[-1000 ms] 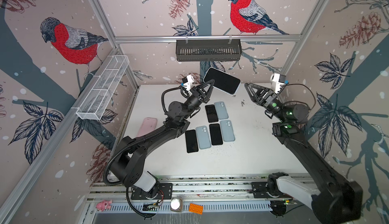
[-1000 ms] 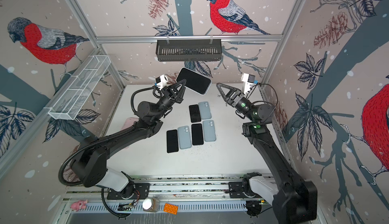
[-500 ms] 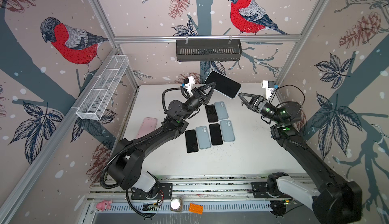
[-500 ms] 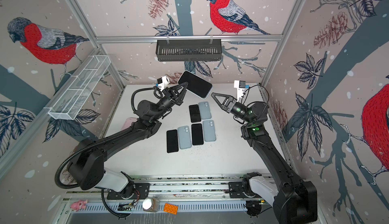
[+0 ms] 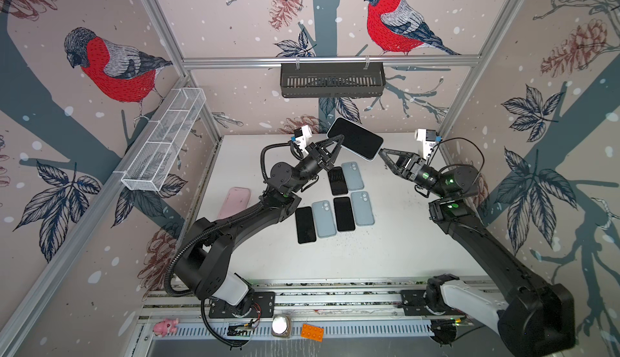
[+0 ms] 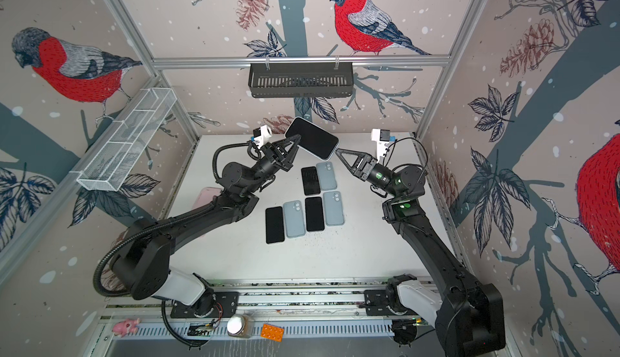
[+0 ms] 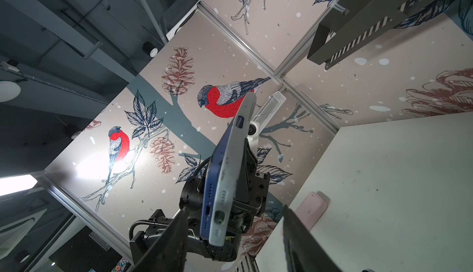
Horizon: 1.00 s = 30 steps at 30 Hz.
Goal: Take the phone out of the phone case
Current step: Remove the phone case from the phone.
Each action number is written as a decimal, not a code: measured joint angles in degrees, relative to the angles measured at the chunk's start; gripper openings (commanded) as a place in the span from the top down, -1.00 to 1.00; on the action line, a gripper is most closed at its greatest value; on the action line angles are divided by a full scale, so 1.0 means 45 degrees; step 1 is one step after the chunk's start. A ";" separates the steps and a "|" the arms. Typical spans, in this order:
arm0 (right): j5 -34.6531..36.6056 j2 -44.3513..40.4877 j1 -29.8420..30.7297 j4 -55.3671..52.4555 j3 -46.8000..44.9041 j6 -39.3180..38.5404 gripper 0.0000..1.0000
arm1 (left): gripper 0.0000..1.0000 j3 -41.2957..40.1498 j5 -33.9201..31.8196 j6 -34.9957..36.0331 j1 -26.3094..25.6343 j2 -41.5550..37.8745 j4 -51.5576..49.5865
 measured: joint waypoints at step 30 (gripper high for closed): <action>0.0010 0.1379 -0.0073 0.1117 -0.0466 0.0491 0.05 | 1.00 0.0180 0.0204 -0.0039 -0.0087 0.0481 0.0437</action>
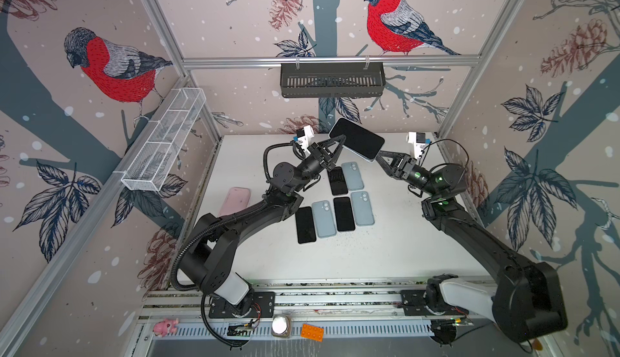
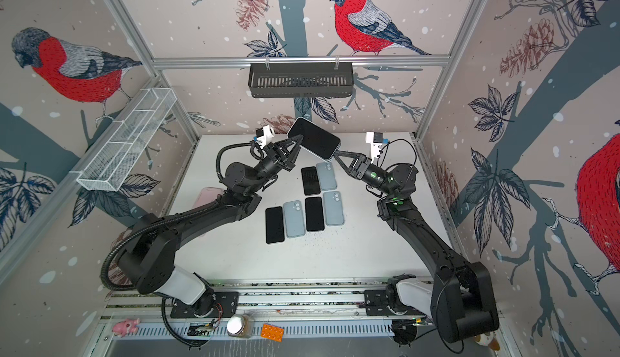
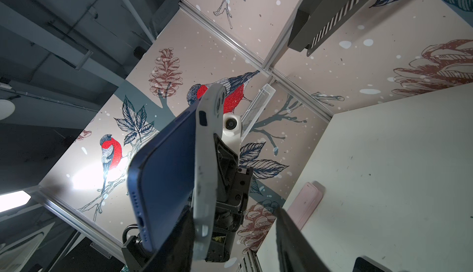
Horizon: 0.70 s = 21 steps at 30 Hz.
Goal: Take the phone out of the phone case
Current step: Remove the phone case from the phone.
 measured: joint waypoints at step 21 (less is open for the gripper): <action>-0.0937 -0.0257 -0.0253 0.0447 -0.0777 0.1967 0.95 | 1.00 -0.0316 0.1637 -0.0078 0.0049 0.1103 -0.0010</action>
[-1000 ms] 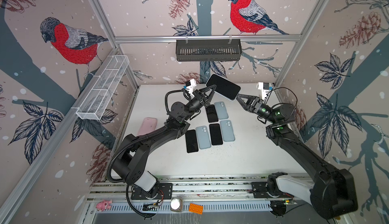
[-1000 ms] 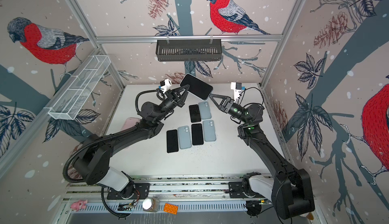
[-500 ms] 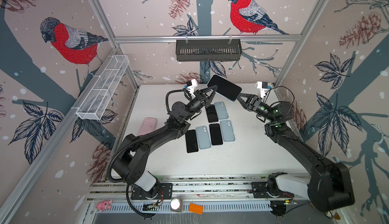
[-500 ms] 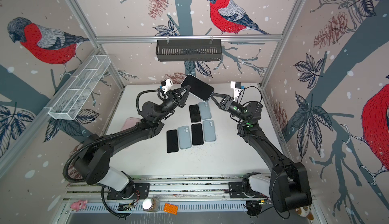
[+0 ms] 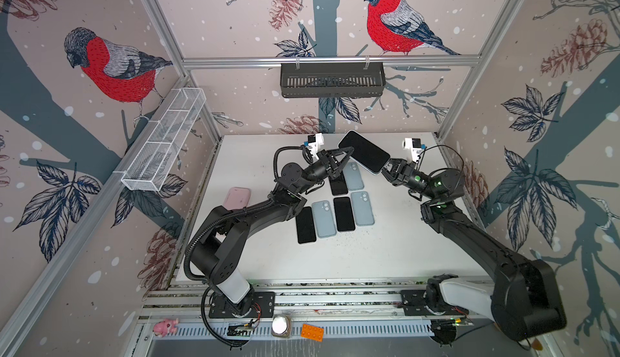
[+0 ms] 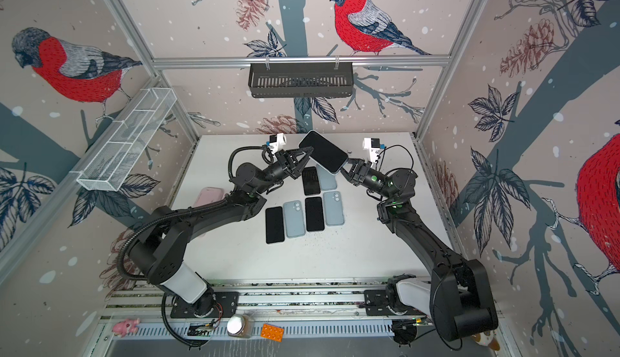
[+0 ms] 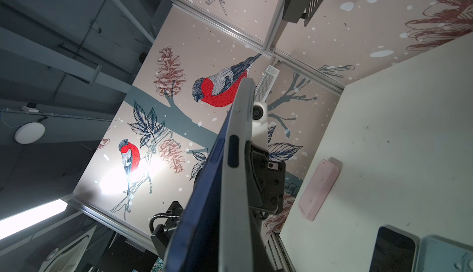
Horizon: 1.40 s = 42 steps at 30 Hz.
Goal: Take the phone out of the phone case
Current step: Remove the phone case from the phone.
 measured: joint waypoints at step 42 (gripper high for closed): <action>0.1331 0.1569 -0.0389 0.0029 -0.2555 -0.0039 1.00 | -0.57 0.8728 -0.6771 1.8282 -0.3594 0.0340 -1.8297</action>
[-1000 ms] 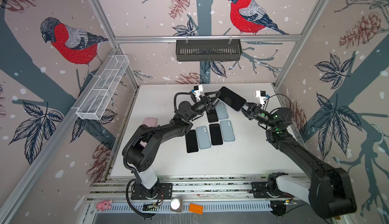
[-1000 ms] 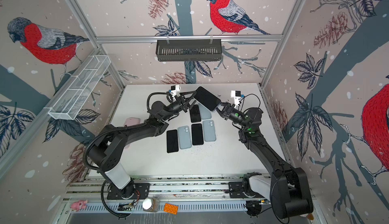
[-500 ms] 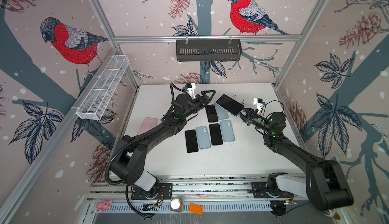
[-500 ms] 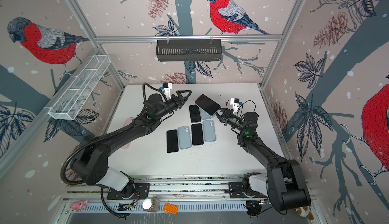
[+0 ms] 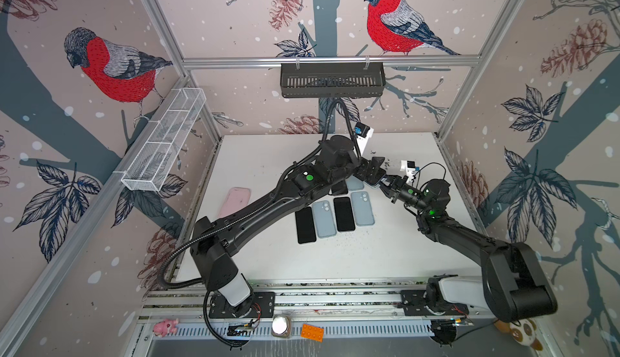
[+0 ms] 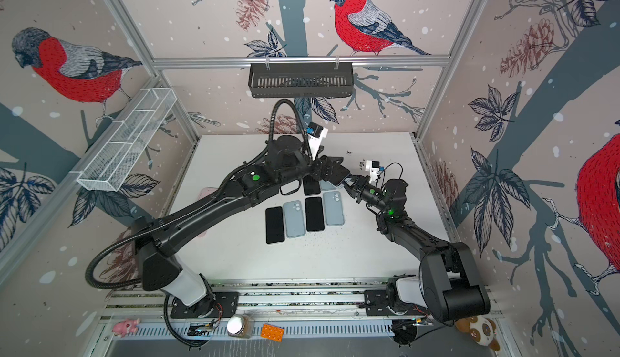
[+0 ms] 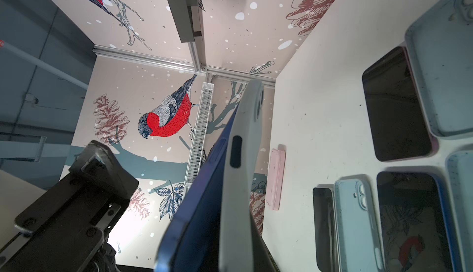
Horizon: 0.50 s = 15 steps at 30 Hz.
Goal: Take the phone out of the phone case
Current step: Remove the phone case from the phone.
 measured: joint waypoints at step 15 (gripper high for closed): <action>0.0238 0.0121 0.0223 -0.0029 0.0000 -0.0068 1.00 | -0.47 0.0811 -0.0899 0.1224 -0.0559 0.1549 -0.2511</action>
